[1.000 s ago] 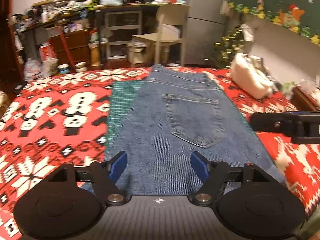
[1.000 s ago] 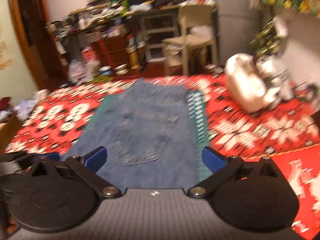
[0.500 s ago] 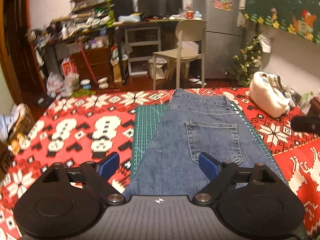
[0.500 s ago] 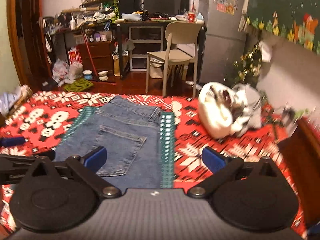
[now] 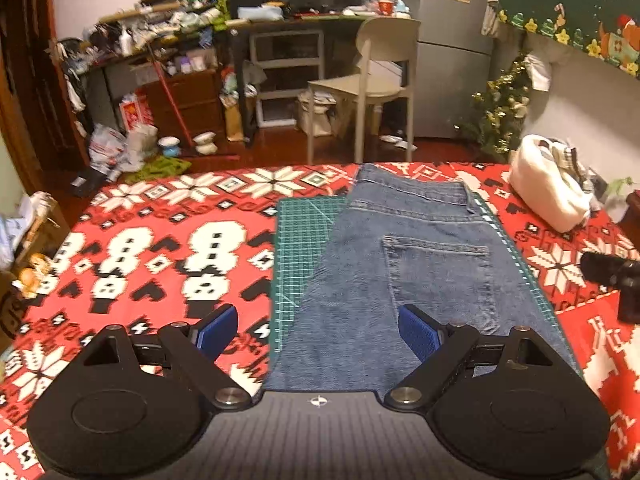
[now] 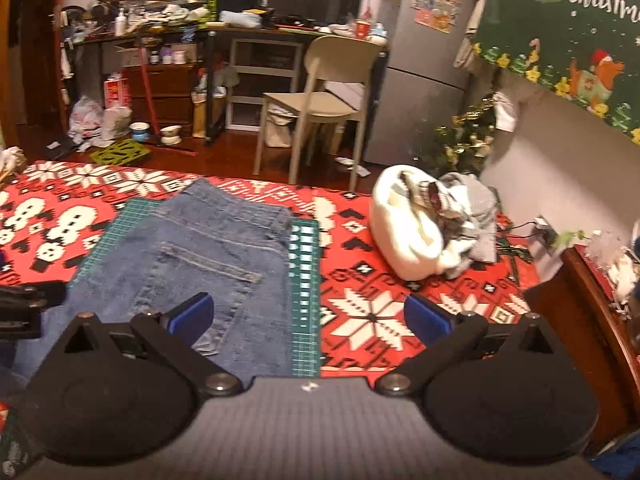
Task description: Fold clothes
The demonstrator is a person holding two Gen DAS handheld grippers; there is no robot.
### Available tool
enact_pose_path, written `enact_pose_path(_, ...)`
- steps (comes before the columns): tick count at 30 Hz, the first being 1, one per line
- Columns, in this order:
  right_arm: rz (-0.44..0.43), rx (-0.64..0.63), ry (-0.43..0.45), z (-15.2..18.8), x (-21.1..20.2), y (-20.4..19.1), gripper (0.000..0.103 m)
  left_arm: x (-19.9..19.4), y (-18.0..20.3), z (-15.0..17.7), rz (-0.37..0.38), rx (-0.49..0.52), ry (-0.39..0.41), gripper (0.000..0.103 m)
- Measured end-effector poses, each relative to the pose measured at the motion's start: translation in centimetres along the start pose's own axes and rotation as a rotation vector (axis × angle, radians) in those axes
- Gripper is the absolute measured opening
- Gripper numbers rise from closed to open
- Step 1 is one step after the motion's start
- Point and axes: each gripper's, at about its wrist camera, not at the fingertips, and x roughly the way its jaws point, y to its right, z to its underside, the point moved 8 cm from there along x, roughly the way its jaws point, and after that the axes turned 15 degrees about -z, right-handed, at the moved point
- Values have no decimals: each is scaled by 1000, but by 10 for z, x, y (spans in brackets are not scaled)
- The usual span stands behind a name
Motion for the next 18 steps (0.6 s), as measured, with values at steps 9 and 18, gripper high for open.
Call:
enact_pose_path(9, -93, 63, -84, -8, 21, -2, 102, 10, 10, -8, 18, 16, 20, 88)
enact_pose_path(18, -159, 130, -63, -10, 48, -4, 99, 41, 9, -9, 59, -97, -115, 56)
